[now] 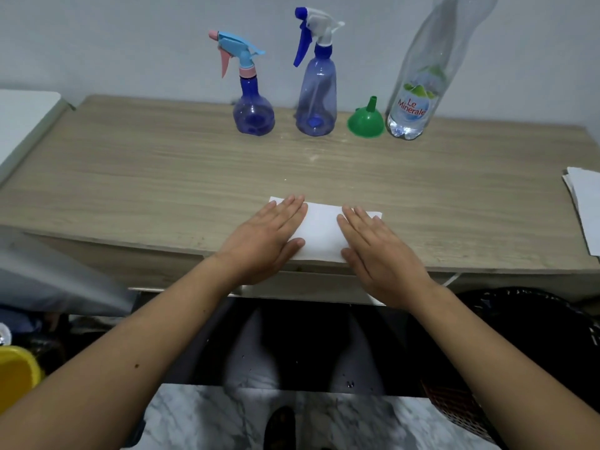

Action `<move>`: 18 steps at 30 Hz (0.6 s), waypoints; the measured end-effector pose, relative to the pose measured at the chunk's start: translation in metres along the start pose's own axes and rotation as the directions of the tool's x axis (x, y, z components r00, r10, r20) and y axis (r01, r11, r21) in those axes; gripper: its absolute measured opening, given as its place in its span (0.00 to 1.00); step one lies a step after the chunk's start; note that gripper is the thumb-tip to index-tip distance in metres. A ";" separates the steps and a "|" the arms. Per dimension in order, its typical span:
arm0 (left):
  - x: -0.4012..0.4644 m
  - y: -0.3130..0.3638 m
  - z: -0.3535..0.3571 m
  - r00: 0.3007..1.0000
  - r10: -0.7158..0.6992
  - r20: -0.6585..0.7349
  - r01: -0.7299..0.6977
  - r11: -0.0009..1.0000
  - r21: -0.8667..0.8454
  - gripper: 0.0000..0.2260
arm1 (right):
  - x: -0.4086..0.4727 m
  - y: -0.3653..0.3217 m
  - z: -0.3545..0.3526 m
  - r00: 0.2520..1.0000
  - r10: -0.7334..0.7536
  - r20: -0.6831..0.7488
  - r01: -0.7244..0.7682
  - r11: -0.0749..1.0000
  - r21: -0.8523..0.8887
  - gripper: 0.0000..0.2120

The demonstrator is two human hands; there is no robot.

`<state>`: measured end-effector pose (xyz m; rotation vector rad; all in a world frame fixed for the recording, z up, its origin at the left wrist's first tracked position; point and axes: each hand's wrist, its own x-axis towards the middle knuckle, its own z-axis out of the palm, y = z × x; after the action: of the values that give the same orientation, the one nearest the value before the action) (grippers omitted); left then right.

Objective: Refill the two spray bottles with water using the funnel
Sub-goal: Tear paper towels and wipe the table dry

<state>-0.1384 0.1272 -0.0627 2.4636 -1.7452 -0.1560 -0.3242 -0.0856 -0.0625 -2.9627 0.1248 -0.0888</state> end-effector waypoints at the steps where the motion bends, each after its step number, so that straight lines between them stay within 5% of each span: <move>1: -0.003 -0.001 -0.001 1.000 -0.005 -0.003 0.005 1.000 -0.001 0.35 | 0.001 -0.003 0.000 1.000 -0.003 0.007 0.003 1.000 -0.006 0.31; 18: -0.078 -0.113 -0.026 0.990 -0.138 -0.005 0.138 0.990 0.039 0.34 | 0.106 -0.090 0.011 0.984 -0.152 0.095 0.153 0.988 -0.007 0.33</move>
<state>-0.0553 0.2390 -0.0538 2.6119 -1.5912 -0.1329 -0.2108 -0.0049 -0.0522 -2.9803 -0.1143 0.0318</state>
